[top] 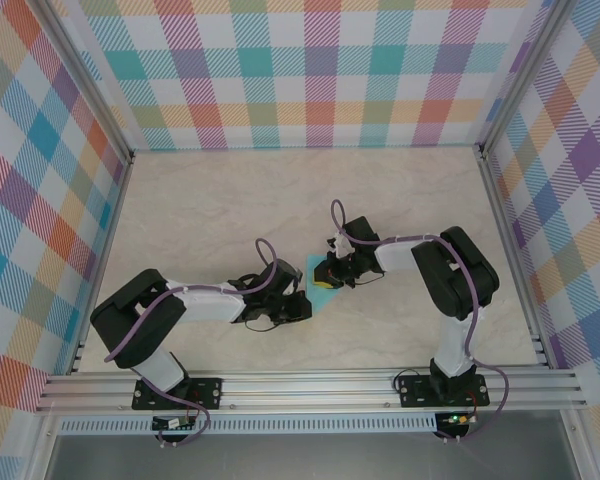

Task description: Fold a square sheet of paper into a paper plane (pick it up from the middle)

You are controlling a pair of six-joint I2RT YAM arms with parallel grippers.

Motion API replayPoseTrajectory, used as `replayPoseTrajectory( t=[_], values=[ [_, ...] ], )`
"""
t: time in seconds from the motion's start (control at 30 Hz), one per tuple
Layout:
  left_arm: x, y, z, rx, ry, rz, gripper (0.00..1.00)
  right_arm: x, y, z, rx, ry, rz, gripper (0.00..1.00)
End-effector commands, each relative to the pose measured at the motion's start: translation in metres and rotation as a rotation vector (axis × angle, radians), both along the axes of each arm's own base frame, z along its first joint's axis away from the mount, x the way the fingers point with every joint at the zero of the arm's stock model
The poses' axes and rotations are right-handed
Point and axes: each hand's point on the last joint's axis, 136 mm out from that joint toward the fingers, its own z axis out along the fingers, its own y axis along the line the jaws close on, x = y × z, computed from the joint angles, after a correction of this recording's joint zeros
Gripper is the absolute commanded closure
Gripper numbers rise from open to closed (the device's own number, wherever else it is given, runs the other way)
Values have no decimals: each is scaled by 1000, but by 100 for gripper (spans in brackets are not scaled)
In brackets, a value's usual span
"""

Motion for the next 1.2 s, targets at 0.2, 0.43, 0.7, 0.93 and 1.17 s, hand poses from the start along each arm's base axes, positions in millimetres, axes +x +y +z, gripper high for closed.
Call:
replayPoseTrajectory(
  t=[0.2, 0.43, 0.7, 0.93, 1.17],
  values=[
    [-53, 28, -39, 107, 155, -61, 92, -22, -38, -70, -252, 110, -48, 90],
    [-53, 37, -28, 138, 131, -42, 92, -21, -37, -69, -250, 110, -49, 90],
    [-20, 24, 32, 66, -33, 3, 92, -20, -36, -67, -243, 107, -47, 90],
    [22, 4, 51, 5, -111, 64, 92, -20, -35, -68, -240, 110, -50, 90],
    [44, -16, 28, 15, -104, 65, 92, -20, -35, -67, -237, 107, -47, 90]
  ],
)
